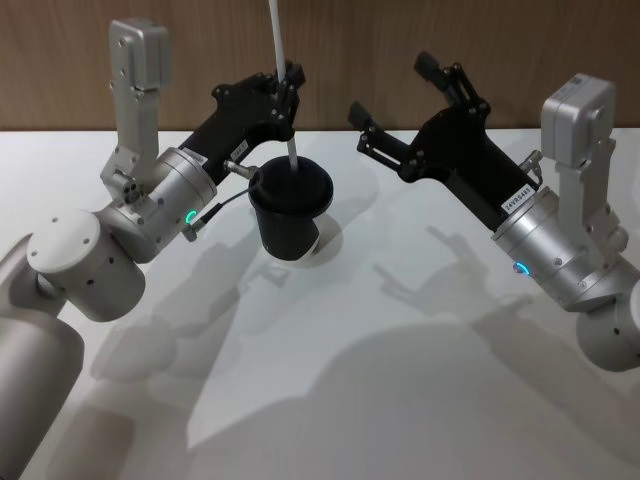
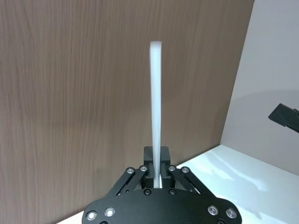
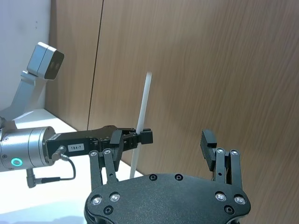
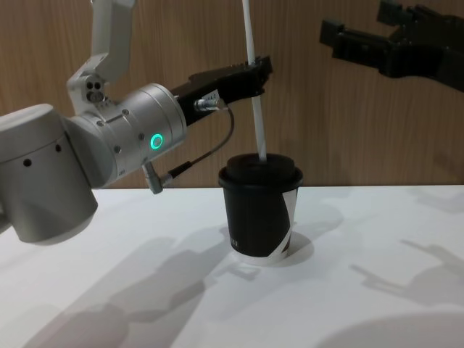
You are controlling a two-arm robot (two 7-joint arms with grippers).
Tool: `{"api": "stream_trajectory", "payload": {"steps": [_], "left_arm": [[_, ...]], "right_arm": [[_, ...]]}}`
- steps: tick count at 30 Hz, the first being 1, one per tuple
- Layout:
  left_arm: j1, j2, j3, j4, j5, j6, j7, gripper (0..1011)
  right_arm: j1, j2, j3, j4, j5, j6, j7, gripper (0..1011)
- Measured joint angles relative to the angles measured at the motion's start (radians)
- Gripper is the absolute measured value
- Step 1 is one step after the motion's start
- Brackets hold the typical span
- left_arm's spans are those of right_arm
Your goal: Pick up the straw with one hand, pass it to the other hand, and insert it into the cup.
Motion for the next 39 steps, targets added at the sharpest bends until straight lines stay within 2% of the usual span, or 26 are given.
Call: {"api": "stream_trajectory", "payload": {"steps": [6,10,12,13,15,19,20,22,23,30,33,39], "left_arm": [[0.005,0.001,0.001,-0.005,0.009,0.01,0.0,199],[0.013,0.002,0.001,-0.012,0.014,0.015,0.002,360],[0.017,0.002,0.0,-0.016,0.015,0.016,0.003,390],[0.022,0.002,-0.001,-0.02,0.016,0.016,0.004,463],[0.027,0.002,-0.002,-0.025,0.016,0.017,0.006,502],[0.047,0.004,-0.007,-0.044,0.017,0.019,0.009,646],[0.053,0.006,-0.009,-0.051,0.017,0.019,0.011,646],[0.064,0.009,-0.012,-0.062,0.017,0.019,0.012,707],[0.074,0.011,-0.014,-0.072,0.017,0.019,0.014,768],[0.122,0.027,-0.028,-0.122,0.019,0.016,0.023,960],[0.143,0.034,-0.036,-0.145,0.02,0.014,0.027,1003],[0.183,0.049,-0.049,-0.186,0.023,0.009,0.031,1002]], "right_arm": [[0.0,0.0,0.0,0.0,0.0,0.0,0.0,1001],[0.0,0.0,0.0,0.0,0.0,0.0,0.0,1001],[0.0,0.0,0.0,0.0,0.0,0.0,0.0,1001],[0.0,0.0,0.0,0.0,0.0,0.0,0.0,1001],[0.0,0.0,0.0,0.0,0.0,0.0,0.0,1001],[0.0,0.0,0.0,0.0,0.0,0.0,0.0,1001],[0.0,0.0,0.0,0.0,0.0,0.0,0.0,1001],[0.0,0.0,0.0,0.0,0.0,0.0,0.0,1001],[0.0,0.0,0.0,0.0,0.0,0.0,0.0,1001],[0.0,0.0,0.0,0.0,0.0,0.0,0.0,1001],[0.0,0.0,0.0,0.0,0.0,0.0,0.0,1001],[0.0,0.0,0.0,0.0,0.0,0.0,0.0,1001]]}}
